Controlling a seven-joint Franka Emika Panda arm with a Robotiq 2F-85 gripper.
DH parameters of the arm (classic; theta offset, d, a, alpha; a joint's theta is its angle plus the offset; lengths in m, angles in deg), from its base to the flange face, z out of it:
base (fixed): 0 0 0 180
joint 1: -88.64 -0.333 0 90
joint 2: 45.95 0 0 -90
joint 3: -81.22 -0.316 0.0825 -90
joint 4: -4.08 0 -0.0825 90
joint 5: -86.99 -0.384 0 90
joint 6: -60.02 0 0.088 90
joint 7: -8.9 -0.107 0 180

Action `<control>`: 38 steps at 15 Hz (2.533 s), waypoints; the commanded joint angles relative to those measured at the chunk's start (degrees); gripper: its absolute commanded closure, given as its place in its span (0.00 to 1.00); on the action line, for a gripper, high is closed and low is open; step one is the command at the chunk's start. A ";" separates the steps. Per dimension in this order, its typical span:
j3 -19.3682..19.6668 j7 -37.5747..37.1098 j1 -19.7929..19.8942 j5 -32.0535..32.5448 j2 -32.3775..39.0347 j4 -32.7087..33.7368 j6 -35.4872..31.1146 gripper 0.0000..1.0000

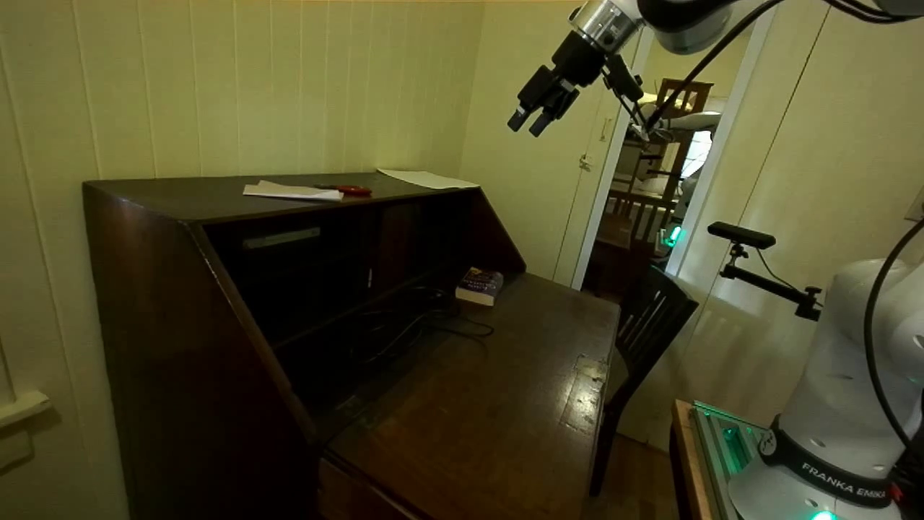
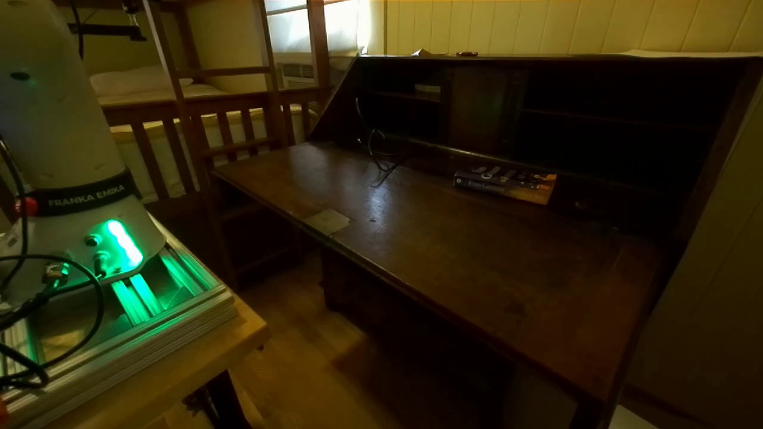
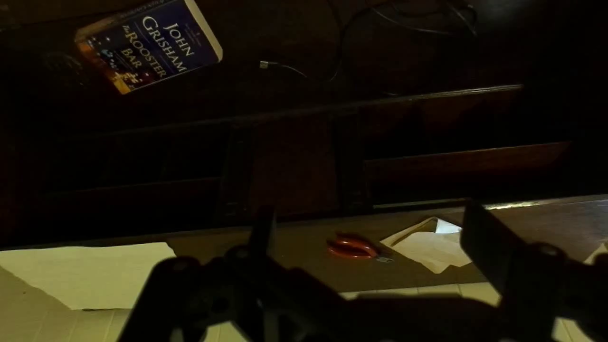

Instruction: Put the pen on the top, on the desk shelf

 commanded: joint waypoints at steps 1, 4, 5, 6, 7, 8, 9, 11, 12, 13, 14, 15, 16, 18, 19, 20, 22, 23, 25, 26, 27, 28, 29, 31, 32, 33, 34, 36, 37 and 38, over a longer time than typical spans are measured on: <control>0.49 -0.24 -0.57 0.33 0.03 0.19 0.19 0.00; -0.14 -1.94 -0.06 0.93 -0.38 -0.66 -1.69 0.00; 0.05 -1.34 -0.08 1.24 0.99 0.43 -3.54 0.00; 0.06 -0.52 -0.02 1.99 2.48 1.94 -5.19 0.00; -0.52 0.98 -0.79 2.72 4.83 5.01 -6.53 0.00; 0.11 4.48 -1.39 3.78 6.77 7.40 -7.53 0.00; 0.79 7.09 -1.74 4.53 9.21 11.14 -6.75 0.00; 2.91 14.77 -3.41 3.23 13.71 17.96 -5.74 0.00; 4.06 19.23 -4.11 2.03 15.92 21.02 -5.34 0.00; 5.34 24.07 -4.90 0.10 18.64 24.25 -4.74 0.00; 7.92 28.00 -7.30 -0.89 21.41 27.40 -4.67 0.00; 10.42 32.20 -9.77 -3.02 23.72 30.30 -4.44 0.00; 12.58 36.39 -12.11 -6.87 25.84 32.73 -4.58 0.00; 15.41 44.83 -14.17 -17.27 29.18 36.73 -3.42 0.00; 9.65 46.51 -7.78 -21.73 31.38 39.05 -1.78 0.00; 9.44 47.84 -6.21 -26.10 34.77 42.85 0.43 0.00; 6.57 43.95 -5.23 -19.84 30.27 36.35 -3.31 0.00; 5.95 43.84 -4.54 -19.70 30.58 36.29 -3.52 0.00; 5.51 43.81 -4.30 -19.72 30.30 36.06 -3.54 0.00; 5.42 43.78 -4.36 -19.74 30.06 36.06 -3.53 0.00; 5.41 43.77 -4.37 -19.75 29.98 36.06 -3.53 0.00; 5.39 43.77 -4.38 -19.75 29.96 36.06 -3.53 0.00; 5.11 44.64 -3.93 -20.93 32.77 37.45 -5.01 0.00; 4.62 42.94 -2.18 -19.60 39.35 42.18 -2.85 0.00; 3.81 44.39 -1.14 -21.02 41.23 43.45 -1.74 0.00; 3.41 43.64 -0.36 -19.04 44.20 45.77 -1.93 0.00; 2.96 42.88 0.47 -17.58 47.13 48.17 -2.10 0.00; 1.43 42.96 2.58 -16.91 52.72 54.12 -0.25 0.00; 0.38 44.25 3.57 -16.24 55.09 56.78 0.49 0.00; -0.21 43.52 4.10 -15.38 57.36 59.42 0.84 0.00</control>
